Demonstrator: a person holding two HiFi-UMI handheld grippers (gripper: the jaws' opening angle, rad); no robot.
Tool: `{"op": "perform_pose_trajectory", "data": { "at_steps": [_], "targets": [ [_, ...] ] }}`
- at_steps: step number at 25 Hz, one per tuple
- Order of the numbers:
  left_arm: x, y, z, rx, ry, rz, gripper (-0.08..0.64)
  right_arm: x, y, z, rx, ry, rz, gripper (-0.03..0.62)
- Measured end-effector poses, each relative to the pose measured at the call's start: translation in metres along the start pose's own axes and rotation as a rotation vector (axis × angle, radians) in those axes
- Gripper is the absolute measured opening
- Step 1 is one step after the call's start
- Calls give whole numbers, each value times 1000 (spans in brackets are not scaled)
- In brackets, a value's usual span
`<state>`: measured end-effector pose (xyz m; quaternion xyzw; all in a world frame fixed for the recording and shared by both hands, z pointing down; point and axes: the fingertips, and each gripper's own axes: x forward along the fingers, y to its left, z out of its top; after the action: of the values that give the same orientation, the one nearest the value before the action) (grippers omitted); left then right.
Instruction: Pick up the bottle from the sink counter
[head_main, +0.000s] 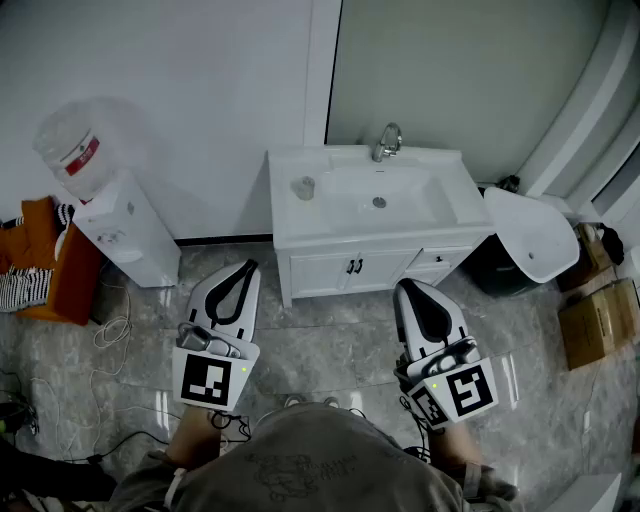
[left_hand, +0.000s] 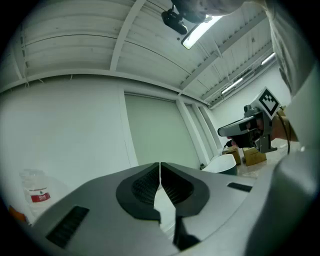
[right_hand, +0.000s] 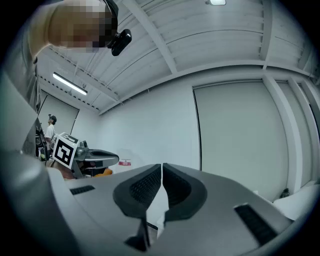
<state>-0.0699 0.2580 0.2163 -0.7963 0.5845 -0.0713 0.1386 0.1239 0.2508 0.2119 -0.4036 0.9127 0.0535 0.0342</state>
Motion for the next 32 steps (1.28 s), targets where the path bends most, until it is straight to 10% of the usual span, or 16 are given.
{"op": "perform_pose_trajectory", "data": {
  "at_steps": [32],
  "targets": [
    [30,-79,-10,6,99,47,21,-43,-69,-37,71,38,68,35]
  ]
}}
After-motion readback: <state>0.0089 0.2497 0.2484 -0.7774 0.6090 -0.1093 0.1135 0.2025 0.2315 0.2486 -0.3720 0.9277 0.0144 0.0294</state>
